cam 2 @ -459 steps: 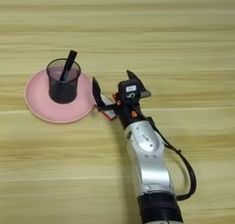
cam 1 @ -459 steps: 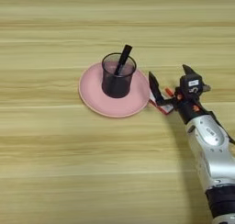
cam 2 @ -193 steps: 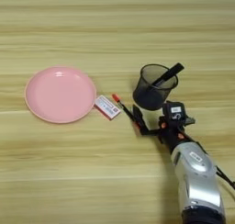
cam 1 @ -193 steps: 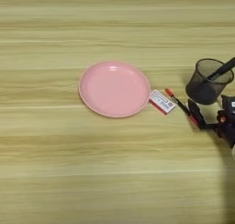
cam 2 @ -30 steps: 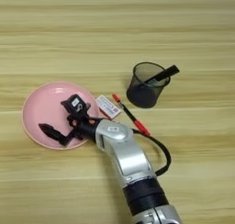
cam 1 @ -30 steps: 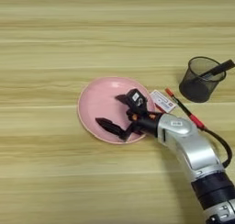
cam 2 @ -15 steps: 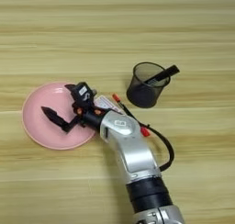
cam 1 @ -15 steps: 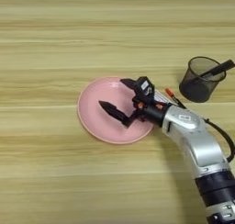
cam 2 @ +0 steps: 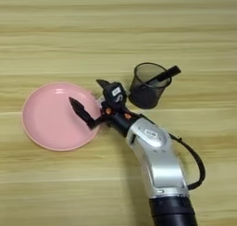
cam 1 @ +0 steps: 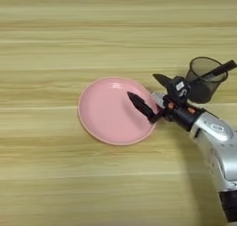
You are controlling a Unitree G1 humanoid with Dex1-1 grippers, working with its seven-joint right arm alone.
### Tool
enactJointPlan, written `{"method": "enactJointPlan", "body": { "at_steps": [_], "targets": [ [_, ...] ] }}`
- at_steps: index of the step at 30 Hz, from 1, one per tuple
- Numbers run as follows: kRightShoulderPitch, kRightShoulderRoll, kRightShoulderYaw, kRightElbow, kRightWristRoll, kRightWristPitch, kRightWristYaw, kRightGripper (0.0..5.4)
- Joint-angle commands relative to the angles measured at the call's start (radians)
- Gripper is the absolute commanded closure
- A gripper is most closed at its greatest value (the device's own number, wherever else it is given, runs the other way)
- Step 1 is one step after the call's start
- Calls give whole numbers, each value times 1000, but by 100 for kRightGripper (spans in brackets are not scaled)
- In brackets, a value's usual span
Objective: Move the objects on the table
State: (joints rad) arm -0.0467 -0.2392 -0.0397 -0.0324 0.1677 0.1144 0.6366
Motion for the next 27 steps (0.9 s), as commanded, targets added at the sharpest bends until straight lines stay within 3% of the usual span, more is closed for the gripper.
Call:
{"method": "enactJointPlan", "body": {
  "at_steps": [1, 7, 16, 27],
  "targets": [
    [36, -6, -41, -86, 18, -54, -55, 3],
    [137, 21, -53, -139, 19, -67, -113, 3],
    [175, 42, -109, -151, 46, -84, -189, 3],
    [176, 2, -183, -103, 37, -92, -241, 3]
  ]
}}
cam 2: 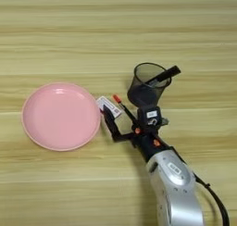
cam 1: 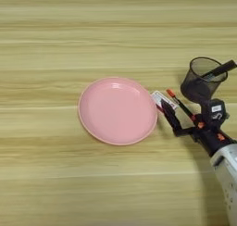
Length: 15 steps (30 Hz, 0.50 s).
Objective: Move the objects on the table
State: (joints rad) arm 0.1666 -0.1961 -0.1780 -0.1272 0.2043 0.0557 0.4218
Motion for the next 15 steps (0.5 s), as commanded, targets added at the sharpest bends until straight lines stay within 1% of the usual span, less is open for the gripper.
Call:
{"method": "enactJointPlan", "body": {
  "at_steps": [1, 7, 11, 15],
  "targets": [
    [-40, -45, -55, 5, 3, -31, -30, 3],
    [-51, -61, -77, 81, -7, -43, -41, 3],
    [-58, -74, -88, 128, -6, -23, -46, 3],
    [-58, -84, -83, 149, -12, -18, -43, 3]
  ]
}}
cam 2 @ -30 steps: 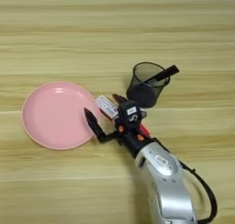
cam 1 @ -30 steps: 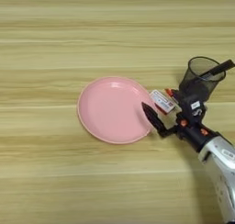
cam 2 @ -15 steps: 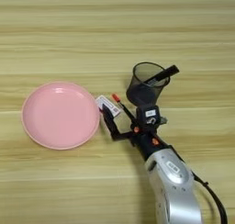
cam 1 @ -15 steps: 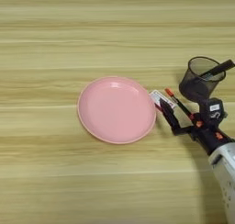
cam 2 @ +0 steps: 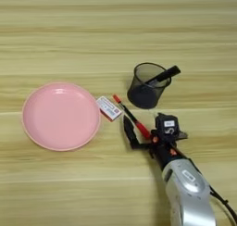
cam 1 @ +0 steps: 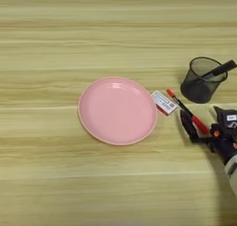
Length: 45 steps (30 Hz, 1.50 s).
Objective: Move the objects on the table
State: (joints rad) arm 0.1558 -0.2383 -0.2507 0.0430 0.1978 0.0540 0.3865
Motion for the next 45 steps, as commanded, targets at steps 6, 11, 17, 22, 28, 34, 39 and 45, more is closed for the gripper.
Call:
{"method": "enactJointPlan", "body": {
  "at_steps": [6, 11, 17, 22, 28, 34, 39, 45],
  "targets": [
    [-45, -49, -2, -8, -6, 1, -4, 3],
    [-43, -50, 1, -9, 0, 25, -2, 3],
    [-40, -48, 9, 2, -4, 41, 3, 3],
    [-36, -54, 28, 6, -15, 48, 15, 3],
    [-30, -59, 51, 2, -25, 56, 20, 76],
    [-29, -64, 58, 13, -19, 75, 21, 150],
    [-27, -62, 61, 7, 0, 97, 32, 211],
    [-23, -58, 69, -4, 5, 108, 41, 292]
  ]
}}
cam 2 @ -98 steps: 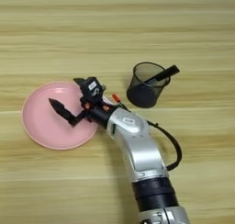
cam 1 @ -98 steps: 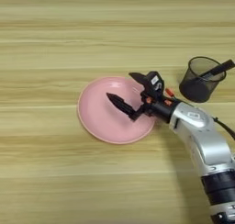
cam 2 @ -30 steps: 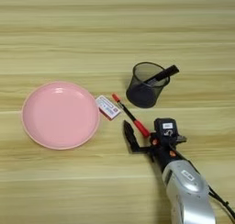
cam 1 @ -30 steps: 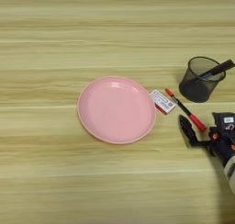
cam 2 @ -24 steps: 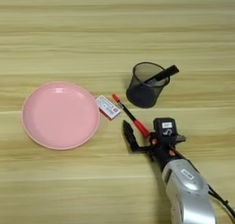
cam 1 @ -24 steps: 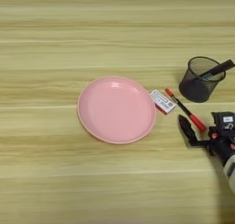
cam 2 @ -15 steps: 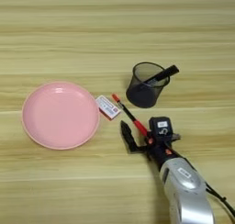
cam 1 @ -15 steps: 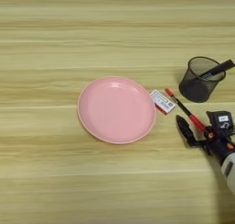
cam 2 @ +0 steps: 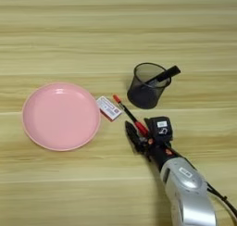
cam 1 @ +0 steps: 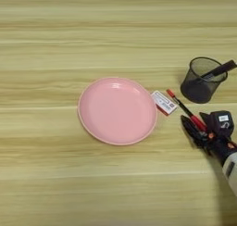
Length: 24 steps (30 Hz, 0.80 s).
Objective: Move the objects on the table
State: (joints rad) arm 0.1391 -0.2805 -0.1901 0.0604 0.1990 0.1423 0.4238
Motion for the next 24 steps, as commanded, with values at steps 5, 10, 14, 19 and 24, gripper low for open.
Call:
{"method": "enactJointPlan", "body": {
  "at_steps": [5, 10, 14, 19, 24],
  "targets": [
    [-4, -15, 15, -24, 5, 19, 8, 357],
    [-3, -12, 19, -26, 4, 17, 10, 426],
    [-3, -9, 21, -26, 6, 16, 10, 465],
    [-9, -3, 23, -26, 13, 11, 7, 466],
    [-14, 13, 19, -75, 44, -22, 20, 466]
  ]
}}
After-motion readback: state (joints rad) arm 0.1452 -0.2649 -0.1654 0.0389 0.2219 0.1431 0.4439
